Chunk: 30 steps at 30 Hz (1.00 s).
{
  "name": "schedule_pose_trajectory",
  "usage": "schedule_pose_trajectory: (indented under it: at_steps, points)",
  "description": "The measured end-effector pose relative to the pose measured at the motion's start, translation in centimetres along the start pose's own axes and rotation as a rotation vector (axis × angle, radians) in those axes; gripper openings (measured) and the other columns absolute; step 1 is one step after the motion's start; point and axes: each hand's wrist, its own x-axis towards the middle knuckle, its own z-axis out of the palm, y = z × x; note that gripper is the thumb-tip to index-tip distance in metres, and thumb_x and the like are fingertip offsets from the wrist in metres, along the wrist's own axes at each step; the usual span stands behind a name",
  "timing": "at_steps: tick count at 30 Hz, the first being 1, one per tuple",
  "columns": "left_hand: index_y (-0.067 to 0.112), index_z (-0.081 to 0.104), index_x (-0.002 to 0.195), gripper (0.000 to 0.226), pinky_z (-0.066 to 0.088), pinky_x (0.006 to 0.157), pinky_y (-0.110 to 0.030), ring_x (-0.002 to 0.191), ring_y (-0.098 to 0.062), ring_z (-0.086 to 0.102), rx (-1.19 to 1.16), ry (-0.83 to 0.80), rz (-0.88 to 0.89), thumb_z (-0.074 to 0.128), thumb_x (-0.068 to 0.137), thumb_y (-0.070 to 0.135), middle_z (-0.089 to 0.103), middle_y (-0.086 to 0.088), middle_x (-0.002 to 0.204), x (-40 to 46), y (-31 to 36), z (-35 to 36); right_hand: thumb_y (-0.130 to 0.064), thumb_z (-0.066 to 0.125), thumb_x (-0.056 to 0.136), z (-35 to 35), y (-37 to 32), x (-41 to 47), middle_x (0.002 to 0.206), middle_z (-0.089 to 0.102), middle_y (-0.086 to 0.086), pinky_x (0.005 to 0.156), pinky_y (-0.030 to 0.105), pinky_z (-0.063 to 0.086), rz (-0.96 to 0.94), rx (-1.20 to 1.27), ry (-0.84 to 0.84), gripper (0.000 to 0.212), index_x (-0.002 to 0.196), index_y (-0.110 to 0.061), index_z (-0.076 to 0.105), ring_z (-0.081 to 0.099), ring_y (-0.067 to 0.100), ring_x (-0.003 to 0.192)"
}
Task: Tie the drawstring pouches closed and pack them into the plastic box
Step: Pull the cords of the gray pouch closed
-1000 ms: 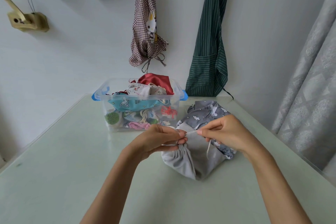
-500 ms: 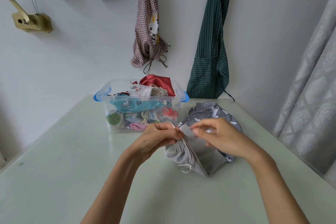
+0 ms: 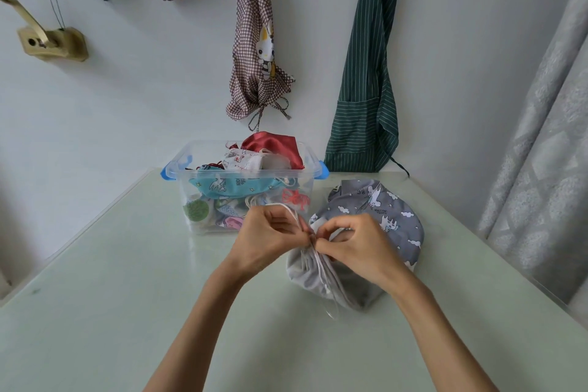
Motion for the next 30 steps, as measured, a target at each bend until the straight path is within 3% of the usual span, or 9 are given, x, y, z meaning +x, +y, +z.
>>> schedule_pose_trajectory:
  at_steps: [4,7,11,17,21,24,27,30]
  points:
    - [-0.002,0.072,0.072,0.01,0.058,0.074,-0.028,0.076,-0.019,0.073,0.064,0.092,0.085,0.075,0.067,-0.01,0.075,-0.005,0.077,0.0,-0.3,0.2,-0.007,0.072,0.07,0.4,0.0,0.0,0.056,0.064,-0.014,0.06,0.016,0.044,-0.054,0.04,0.021,0.018,0.062,-0.022,0.068,0.056,0.002,0.054]
    - [0.009,0.076,0.073,0.007,0.058,0.07,-0.03,0.071,-0.016,0.072,0.105,0.153,0.101,0.082,0.069,0.011,0.075,0.0,0.074,0.0,-0.5,0.5,-0.005,0.073,0.073,0.3,0.2,0.1,0.063,0.066,-0.012,0.058,0.018,0.046,-0.092,0.086,0.033,0.022,0.063,-0.024,0.069,0.059,0.009,0.054]
    - [0.017,0.077,0.071,0.015,0.055,0.063,-0.035,0.064,-0.019,0.067,0.178,0.23,0.134,0.082,0.067,0.031,0.073,0.005,0.069,-0.1,-0.6,0.6,-0.012,0.071,0.081,-0.2,0.6,0.2,0.074,0.073,-0.002,0.06,0.017,0.051,-0.022,0.22,0.008,0.008,0.076,-0.018,0.074,0.067,0.007,0.066]
    - [0.012,0.077,0.072,0.016,0.059,0.068,-0.042,0.067,-0.017,0.072,0.122,0.232,0.124,0.082,0.067,0.027,0.074,0.002,0.07,-0.3,-0.7,0.8,-0.021,0.064,0.087,0.2,1.0,0.3,0.081,0.071,-0.002,0.059,0.017,0.05,0.198,0.462,-0.067,0.012,0.096,-0.018,0.071,0.065,0.007,0.069]
    - [0.013,0.079,0.077,0.014,0.059,0.072,-0.037,0.074,-0.016,0.073,0.087,0.195,0.097,0.081,0.069,0.024,0.075,0.002,0.075,-0.2,-1.1,0.7,-0.015,0.068,0.083,0.9,1.1,0.2,0.073,0.072,-0.005,0.059,0.013,0.048,0.183,0.502,0.008,0.009,0.09,-0.017,0.074,0.065,0.003,0.067]
    - [0.011,0.077,0.085,0.01,0.055,0.072,-0.022,0.079,-0.008,0.072,0.026,0.125,0.074,0.076,0.075,0.013,0.076,0.003,0.081,0.1,-1.2,0.6,-0.012,0.068,0.084,0.9,1.4,0.3,0.066,0.071,-0.008,0.055,0.014,0.049,0.134,0.451,0.12,0.008,0.085,-0.016,0.074,0.064,0.003,0.06]
    - [0.01,0.077,0.085,0.007,0.044,0.059,-0.007,0.068,0.005,0.065,0.002,0.129,0.014,0.072,0.081,0.012,0.076,0.005,0.078,0.3,-1.2,0.4,-0.017,0.069,0.084,0.3,2.1,0.7,0.069,0.072,-0.008,0.063,0.023,0.054,0.009,0.28,0.267,0.012,0.077,-0.026,0.071,0.066,0.005,0.063]
    - [0.005,0.076,0.078,0.013,0.046,0.061,-0.012,0.067,-0.002,0.064,0.014,0.176,-0.047,0.071,0.082,0.017,0.074,-0.002,0.075,0.5,-1.8,-0.2,-0.025,0.068,0.084,-0.8,3.1,0.8,0.072,0.069,-0.011,0.061,0.028,0.053,-0.141,-0.161,0.352,0.014,0.072,-0.03,0.064,0.065,0.009,0.066]
